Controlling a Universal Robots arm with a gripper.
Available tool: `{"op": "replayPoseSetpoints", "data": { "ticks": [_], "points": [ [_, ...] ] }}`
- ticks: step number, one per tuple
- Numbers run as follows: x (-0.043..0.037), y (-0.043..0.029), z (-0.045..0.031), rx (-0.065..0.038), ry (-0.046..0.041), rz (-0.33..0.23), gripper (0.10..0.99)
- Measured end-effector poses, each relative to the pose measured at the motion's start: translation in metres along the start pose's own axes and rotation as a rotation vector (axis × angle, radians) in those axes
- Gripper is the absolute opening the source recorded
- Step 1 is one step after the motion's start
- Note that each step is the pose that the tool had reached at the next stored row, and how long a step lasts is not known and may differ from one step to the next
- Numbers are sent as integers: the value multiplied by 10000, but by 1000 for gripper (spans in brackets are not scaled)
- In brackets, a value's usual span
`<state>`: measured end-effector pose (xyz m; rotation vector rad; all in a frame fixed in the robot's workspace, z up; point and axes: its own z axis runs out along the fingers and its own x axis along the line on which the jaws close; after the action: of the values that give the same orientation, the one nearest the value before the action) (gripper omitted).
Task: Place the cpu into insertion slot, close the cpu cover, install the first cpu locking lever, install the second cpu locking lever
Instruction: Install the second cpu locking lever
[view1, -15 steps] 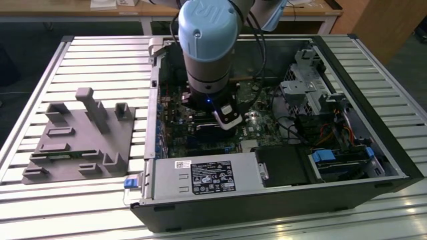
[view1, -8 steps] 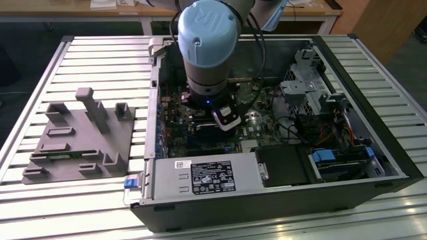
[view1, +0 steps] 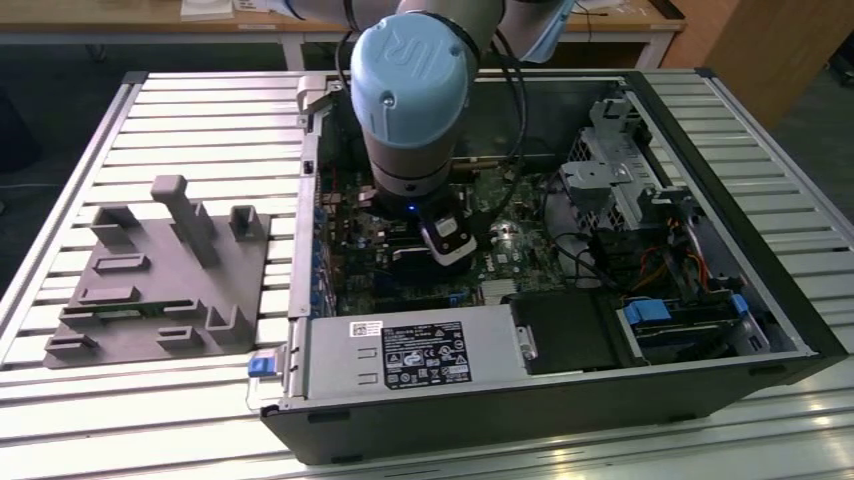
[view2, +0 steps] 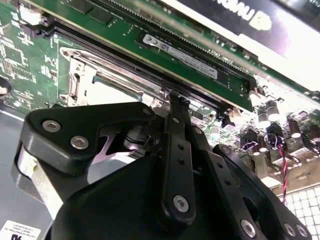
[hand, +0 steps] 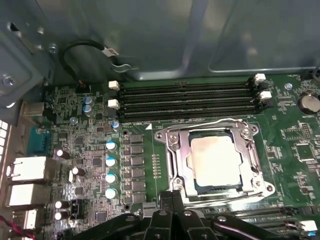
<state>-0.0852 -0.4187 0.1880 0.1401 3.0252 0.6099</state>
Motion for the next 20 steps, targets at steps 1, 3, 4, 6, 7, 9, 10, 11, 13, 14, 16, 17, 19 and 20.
{"op": "replayPoseSetpoints", "data": {
  "ticks": [1, 3, 4, 6, 7, 9, 10, 11, 13, 14, 16, 17, 19, 20],
  "points": [
    [3, -3, 7, -46, 5, 2, 106],
    [7, -8, 19, -102, 8, 5, 106],
    [8, -9, 23, -115, 8, 8, 106],
    [9, -13, 30, -124, 9, 8, 106],
    [9, -14, 35, -123, 9, 9, 106],
    [9, -19, 45, -121, 11, 9, 106],
    [10, -20, 46, -120, 11, 9, 106],
    [10, -20, 46, -116, 11, 9, 106],
    [9, -17, 38, -105, 10, 8, 106],
    [8, -9, 23, -112, 8, 7, 106],
    [6, 14, -30, -112, 7, 8, 106],
    [4, 27, -62, -109, 8, 9, 106],
    [-3, 52, -122, -106, 9, 8, 106],
    [-8, 64, -149, -102, 8, 8, 106]
  ]
}}
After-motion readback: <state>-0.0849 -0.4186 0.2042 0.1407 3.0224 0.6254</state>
